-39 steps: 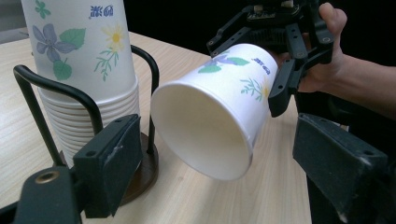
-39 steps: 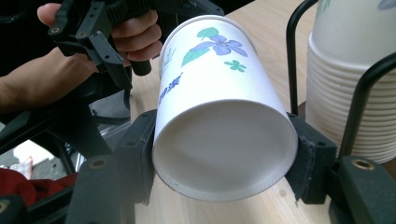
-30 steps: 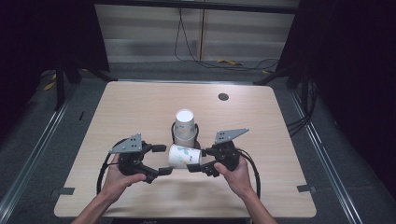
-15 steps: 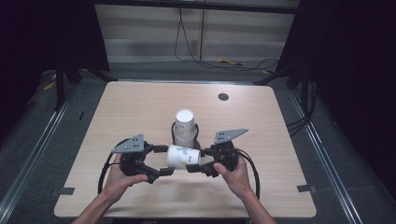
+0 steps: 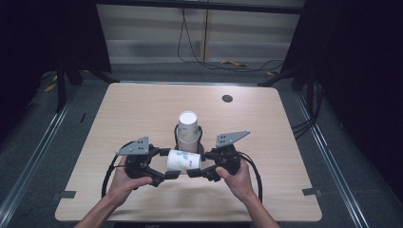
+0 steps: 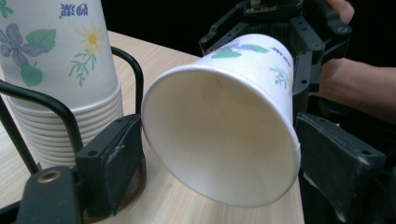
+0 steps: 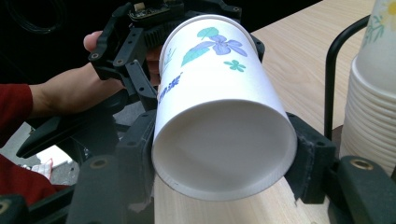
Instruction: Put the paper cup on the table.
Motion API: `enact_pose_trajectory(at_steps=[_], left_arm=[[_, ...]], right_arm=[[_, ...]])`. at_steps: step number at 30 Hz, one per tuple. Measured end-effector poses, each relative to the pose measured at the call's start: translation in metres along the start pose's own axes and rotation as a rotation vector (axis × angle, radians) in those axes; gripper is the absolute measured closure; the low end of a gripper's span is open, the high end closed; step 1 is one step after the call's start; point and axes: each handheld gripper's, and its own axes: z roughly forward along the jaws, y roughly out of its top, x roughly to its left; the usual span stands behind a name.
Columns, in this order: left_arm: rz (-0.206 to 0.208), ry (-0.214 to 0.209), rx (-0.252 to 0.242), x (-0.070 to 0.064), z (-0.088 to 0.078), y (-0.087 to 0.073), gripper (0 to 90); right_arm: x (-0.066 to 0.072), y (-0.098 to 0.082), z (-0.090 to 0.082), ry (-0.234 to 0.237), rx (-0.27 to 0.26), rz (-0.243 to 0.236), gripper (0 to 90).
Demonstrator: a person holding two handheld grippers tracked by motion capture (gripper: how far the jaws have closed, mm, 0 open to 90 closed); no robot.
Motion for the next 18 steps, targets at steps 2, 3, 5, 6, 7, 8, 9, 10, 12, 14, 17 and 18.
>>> enact_pose_trajectory(at_steps=[2, 3, 5, 6, 7, 8, 9, 10, 12, 14, 17, 18], left_arm=[[0.006, 0.004, -0.002, -0.0006, -0.0006, 0.0001, 16.8], [0.008, 0.003, -0.004, -0.0006, -0.0006, 0.0001, 17.7], [0.004, -0.001, -0.002, -0.0001, -0.0002, 0.0003, 18.1], [0.002, -0.007, -0.005, 0.0002, 0.0008, 0.0000, 18.0], [0.005, -0.003, -0.003, 0.0000, 0.0018, -0.0001, 17.8], [0.004, -0.007, -0.002, -0.0003, 0.0027, -0.0005, 17.8], [0.000, -0.011, -0.007, -0.0005, 0.0032, -0.0007, 17.8], [-0.003, -0.009, -0.012, -0.0006, 0.0035, -0.0008, 18.4], [0.000, -0.010, -0.016, -0.0010, 0.0039, -0.0012, 18.5], [0.003, -0.012, -0.018, -0.0009, 0.0035, -0.0016, 18.5], [-0.009, -0.016, -0.035, -0.0006, 0.0030, -0.0019, 18.5], [-0.014, -0.023, -0.040, -0.0003, 0.0025, -0.0016, 18.6]], right_arm=[[0.0000, 0.0000, 0.0004, 0.002, 0.000, -0.001, 36.4], [0.0003, 0.0000, 0.0007, 0.003, 0.003, -0.002, 36.4], [0.0007, 0.0001, 0.0012, 0.003, 0.007, -0.005, 36.4], [0.0007, 0.0003, 0.0014, 0.005, 0.008, -0.005, 36.4], [0.0007, 0.0005, 0.0013, 0.006, 0.008, -0.006, 36.4], [0.0007, 0.0006, 0.0010, 0.004, 0.002, -0.007, 36.5], [0.0006, 0.0009, 0.0005, 0.008, -0.002, -0.004, 36.4], [0.0003, 0.0009, 0.0003, 0.013, -0.002, -0.002, 36.5], [0.0004, 0.0007, 0.0002, 0.010, -0.002, -0.002, 36.5], [0.0006, 0.0005, 0.0004, 0.012, -0.002, -0.002, 36.5], [0.0007, 0.0004, 0.0007, 0.014, -0.004, -0.002, 36.5], [0.0009, 0.0004, 0.0011, 0.021, -0.009, 0.001, 36.5]])
